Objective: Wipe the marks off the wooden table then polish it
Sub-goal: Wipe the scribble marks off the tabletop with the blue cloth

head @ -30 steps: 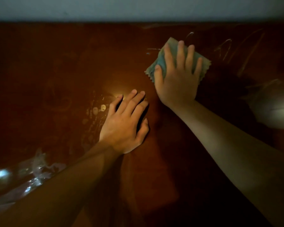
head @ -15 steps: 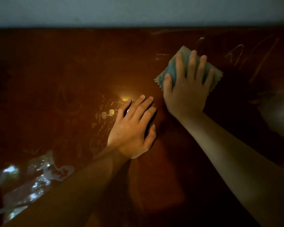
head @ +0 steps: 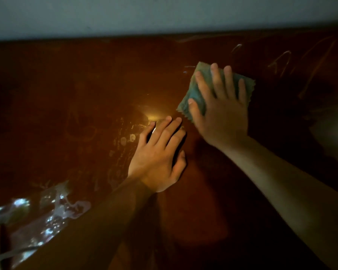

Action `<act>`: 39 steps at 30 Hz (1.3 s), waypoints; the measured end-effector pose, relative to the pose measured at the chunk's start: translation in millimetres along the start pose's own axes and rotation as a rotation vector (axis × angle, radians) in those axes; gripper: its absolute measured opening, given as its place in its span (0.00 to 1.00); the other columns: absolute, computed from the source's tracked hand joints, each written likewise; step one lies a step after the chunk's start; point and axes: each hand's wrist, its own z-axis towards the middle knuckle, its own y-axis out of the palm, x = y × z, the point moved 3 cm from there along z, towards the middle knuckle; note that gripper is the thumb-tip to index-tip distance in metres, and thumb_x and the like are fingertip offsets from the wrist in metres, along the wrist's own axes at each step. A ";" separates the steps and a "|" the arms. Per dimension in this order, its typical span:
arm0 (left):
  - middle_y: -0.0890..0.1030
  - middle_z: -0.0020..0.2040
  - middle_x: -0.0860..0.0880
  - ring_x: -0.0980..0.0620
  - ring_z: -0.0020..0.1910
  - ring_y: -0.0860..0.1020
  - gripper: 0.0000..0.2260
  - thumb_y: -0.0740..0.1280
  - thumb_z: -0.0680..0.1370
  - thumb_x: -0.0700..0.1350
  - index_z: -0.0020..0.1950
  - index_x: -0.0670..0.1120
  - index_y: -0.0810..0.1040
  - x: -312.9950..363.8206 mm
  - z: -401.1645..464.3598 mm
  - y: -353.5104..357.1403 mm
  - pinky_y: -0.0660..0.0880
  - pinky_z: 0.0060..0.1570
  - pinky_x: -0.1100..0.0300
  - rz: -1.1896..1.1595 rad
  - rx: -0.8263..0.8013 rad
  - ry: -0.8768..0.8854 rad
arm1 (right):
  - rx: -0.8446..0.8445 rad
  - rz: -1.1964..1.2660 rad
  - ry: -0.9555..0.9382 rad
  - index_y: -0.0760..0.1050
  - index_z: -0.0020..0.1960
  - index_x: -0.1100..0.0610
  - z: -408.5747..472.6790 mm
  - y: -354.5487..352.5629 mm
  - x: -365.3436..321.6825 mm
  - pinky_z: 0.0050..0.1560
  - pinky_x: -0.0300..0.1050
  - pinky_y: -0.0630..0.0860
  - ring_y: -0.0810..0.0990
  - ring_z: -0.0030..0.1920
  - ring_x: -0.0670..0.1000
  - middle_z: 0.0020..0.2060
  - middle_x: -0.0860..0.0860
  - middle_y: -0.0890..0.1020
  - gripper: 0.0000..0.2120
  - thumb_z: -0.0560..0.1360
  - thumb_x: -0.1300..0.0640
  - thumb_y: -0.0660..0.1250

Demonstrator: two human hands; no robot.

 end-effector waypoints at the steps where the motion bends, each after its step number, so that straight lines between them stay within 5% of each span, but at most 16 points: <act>1: 0.68 0.76 0.44 0.45 0.78 0.62 0.23 0.58 0.81 0.52 0.72 0.43 0.72 0.3 0.2 -0.7 0.54 0.76 0.44 -0.001 -0.006 -0.002 | -0.005 -0.009 -0.011 0.58 0.82 0.50 3.2 -1.2 11.4 0.79 0.64 0.50 0.55 0.81 0.62 0.81 0.58 0.59 0.30 0.83 0.39 0.48; 8: 0.68 0.76 0.44 0.45 0.78 0.62 0.22 0.59 0.81 0.52 0.72 0.44 0.72 -0.3 -0.4 3.0 0.56 0.75 0.43 -0.007 0.001 0.003 | 0.002 -0.008 0.157 0.56 0.82 0.52 1.6 -3.2 6.7 0.78 0.66 0.48 0.52 0.81 0.63 0.82 0.59 0.57 0.29 0.84 0.42 0.48; 14: 0.69 0.75 0.44 0.46 0.78 0.62 0.23 0.58 0.81 0.52 0.73 0.44 0.70 -1.0 -0.4 2.8 0.54 0.76 0.45 -0.015 0.010 0.000 | -0.049 -0.008 -0.157 0.59 0.81 0.49 -19.5 -0.9 -0.9 0.78 0.63 0.51 0.55 0.81 0.61 0.81 0.57 0.60 0.29 0.83 0.40 0.50; 21: 0.68 0.76 0.46 0.47 0.78 0.62 0.22 0.59 0.81 0.53 0.72 0.45 0.71 -0.9 0.6 2.2 0.52 0.77 0.47 -0.022 -0.008 -0.012 | -0.033 -0.020 0.089 0.56 0.82 0.51 5.8 -5.4 24.1 0.79 0.65 0.48 0.52 0.81 0.62 0.82 0.58 0.57 0.30 0.83 0.42 0.47; 27: 0.68 0.76 0.45 0.47 0.78 0.61 0.22 0.59 0.80 0.54 0.72 0.46 0.70 -1.5 -0.4 2.5 0.50 0.77 0.49 -0.021 -0.008 -0.031 | -0.044 -0.018 -0.130 0.60 0.81 0.49 -7.1 -1.0 14.8 0.78 0.64 0.52 0.57 0.80 0.61 0.80 0.57 0.62 0.30 0.82 0.39 0.51; 31: 0.68 0.76 0.45 0.47 0.78 0.61 0.24 0.60 0.79 0.55 0.72 0.46 0.70 -1.1 -0.1 1.8 0.50 0.77 0.49 -0.045 -0.004 -0.029 | -0.106 0.015 -0.029 0.55 0.83 0.48 55.7 -2.5 13.3 0.79 0.63 0.45 0.51 0.82 0.61 0.82 0.55 0.55 0.34 0.80 0.36 0.47; 36: 0.69 0.75 0.44 0.46 0.77 0.62 0.24 0.60 0.79 0.55 0.71 0.45 0.71 -1.3 -1.0 1.9 0.51 0.77 0.48 -0.044 0.003 -0.033 | -0.171 -0.015 -0.283 0.48 0.83 0.46 66.7 12.8 -58.2 0.79 0.63 0.40 0.45 0.83 0.59 0.83 0.53 0.49 0.31 0.82 0.37 0.43; 39: 0.69 0.76 0.45 0.47 0.78 0.61 0.24 0.60 0.79 0.55 0.71 0.45 0.72 -0.5 -1.4 1.7 0.51 0.77 0.48 -0.049 0.005 -0.026 | -0.198 -0.025 -0.369 0.48 0.83 0.44 69.7 9.2 -43.8 0.80 0.61 0.41 0.45 0.83 0.57 0.83 0.51 0.50 0.31 0.82 0.36 0.42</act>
